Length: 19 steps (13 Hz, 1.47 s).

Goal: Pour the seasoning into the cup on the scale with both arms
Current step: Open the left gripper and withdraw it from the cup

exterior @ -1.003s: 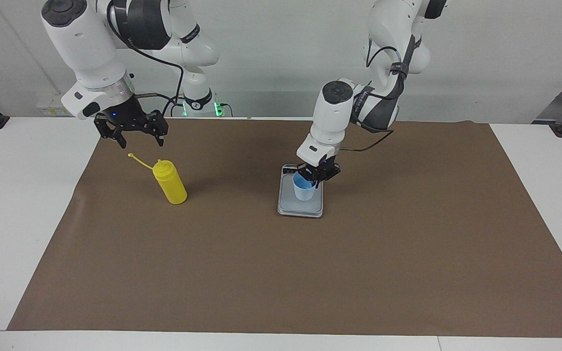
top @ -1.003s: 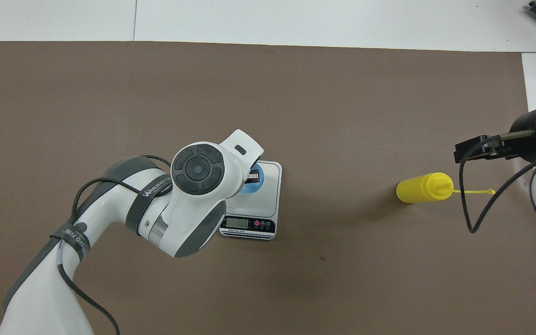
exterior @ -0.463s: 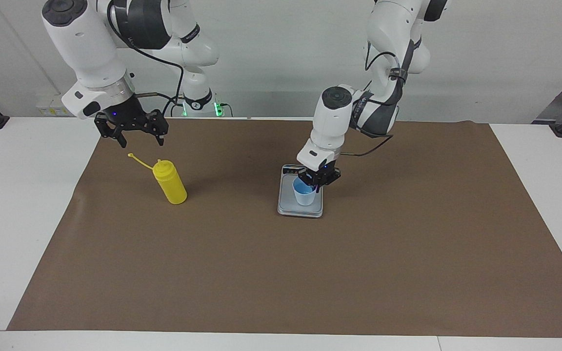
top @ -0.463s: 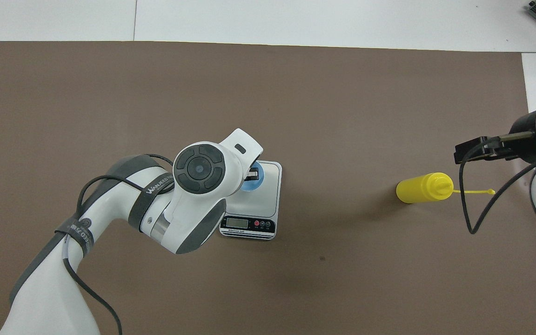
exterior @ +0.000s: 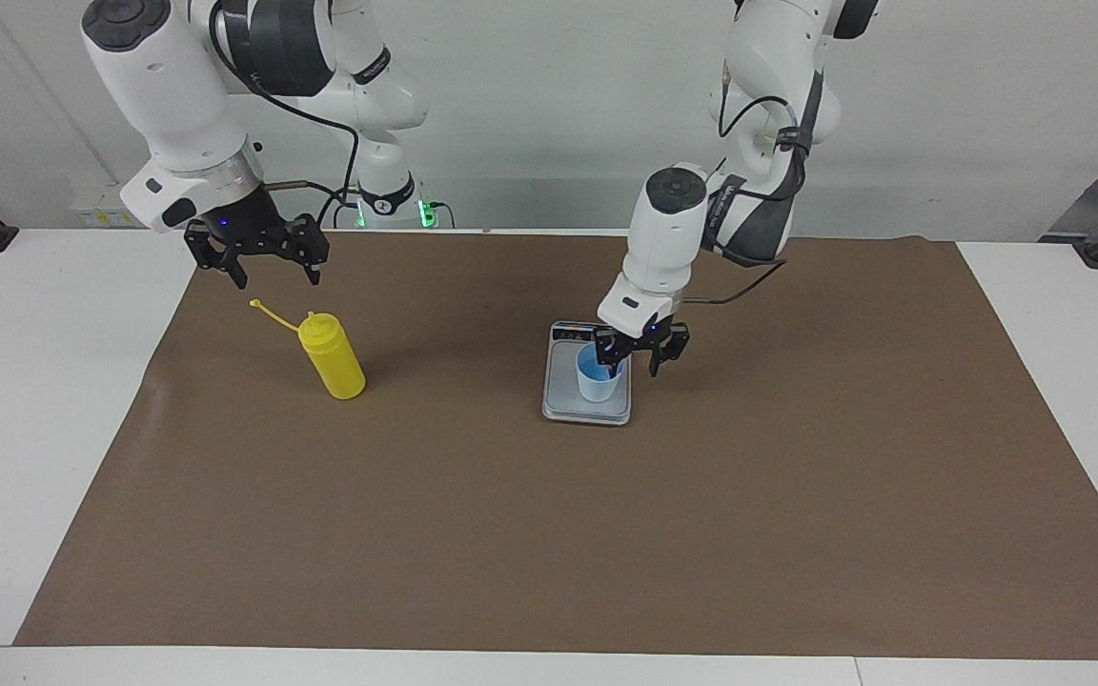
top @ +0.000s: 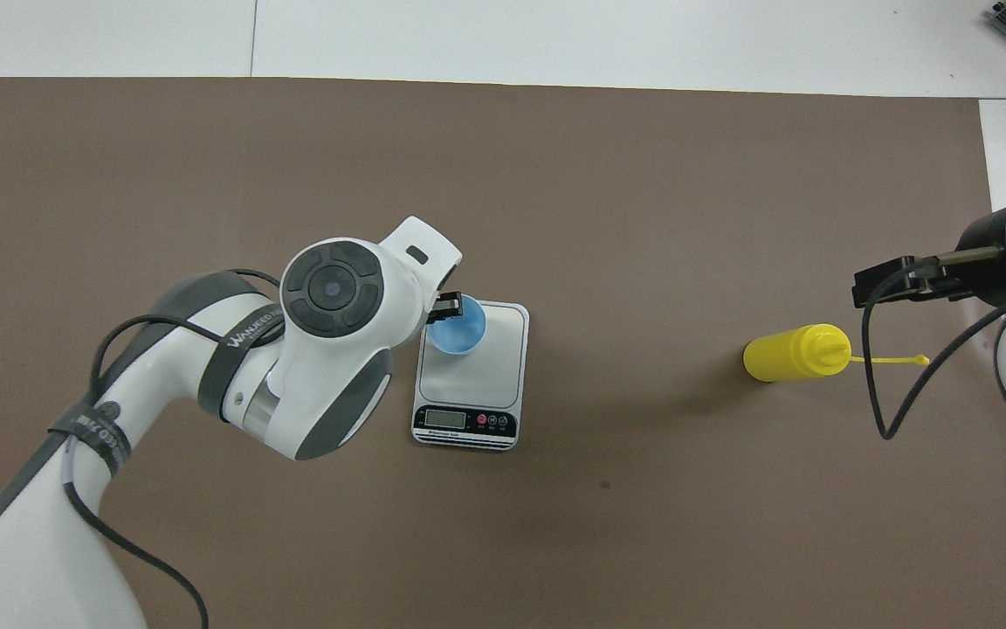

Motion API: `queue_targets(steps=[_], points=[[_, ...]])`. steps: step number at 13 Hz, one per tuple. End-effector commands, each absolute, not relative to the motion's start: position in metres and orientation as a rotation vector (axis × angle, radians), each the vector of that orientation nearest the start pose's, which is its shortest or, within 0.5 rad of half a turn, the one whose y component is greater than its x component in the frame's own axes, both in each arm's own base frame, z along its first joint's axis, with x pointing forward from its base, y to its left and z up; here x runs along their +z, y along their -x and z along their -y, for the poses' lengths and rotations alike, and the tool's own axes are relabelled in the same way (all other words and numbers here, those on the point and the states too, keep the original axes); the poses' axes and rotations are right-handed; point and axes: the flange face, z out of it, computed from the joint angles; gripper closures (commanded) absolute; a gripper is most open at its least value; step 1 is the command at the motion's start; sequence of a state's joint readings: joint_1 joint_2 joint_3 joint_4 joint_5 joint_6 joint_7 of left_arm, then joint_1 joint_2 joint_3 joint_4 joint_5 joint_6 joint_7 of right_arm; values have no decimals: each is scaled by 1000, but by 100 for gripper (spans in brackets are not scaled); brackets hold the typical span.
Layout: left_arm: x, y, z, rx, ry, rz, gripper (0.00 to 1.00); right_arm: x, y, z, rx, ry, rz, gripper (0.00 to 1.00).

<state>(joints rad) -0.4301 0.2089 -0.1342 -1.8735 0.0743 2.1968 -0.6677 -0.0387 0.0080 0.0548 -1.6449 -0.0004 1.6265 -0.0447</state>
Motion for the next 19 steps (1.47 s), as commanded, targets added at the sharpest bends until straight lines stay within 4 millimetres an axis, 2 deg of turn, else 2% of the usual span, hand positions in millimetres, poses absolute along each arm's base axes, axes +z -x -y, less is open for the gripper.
queue_targets(steps=[1,4,6,8,9,11,14,15,17,19], points=[[458,-537,277,-223,3129,133,0,590,-553,3,28,3124,159,0],[485,-551,213,-209,3109,38,0,583,-552,32,25,3099,347,0],[504,-551,181,-192,3105,-12,0,584,-551,53,7,3092,419,0],[522,-549,141,-143,3129,-100,0,570,-547,80,-2,3018,601,0],[531,-547,119,-125,3142,-141,0,563,-547,96,-76,2944,677,0],[544,-545,80,-93,3142,-179,0,538,-535,124,-91,2892,761,0],[584,-547,51,-57,3151,-136,0,494,-515,169,-197,2754,874,0],[597,-548,51,-58,3164,-131,0,475,-507,181,-279,2689,887,0],[608,-551,39,-57,3157,-107,0,433,-489,196,-328,2582,947,0],[621,-558,31,-41,3159,-130,0,398,-474,197,-413,2493,1044,0]])
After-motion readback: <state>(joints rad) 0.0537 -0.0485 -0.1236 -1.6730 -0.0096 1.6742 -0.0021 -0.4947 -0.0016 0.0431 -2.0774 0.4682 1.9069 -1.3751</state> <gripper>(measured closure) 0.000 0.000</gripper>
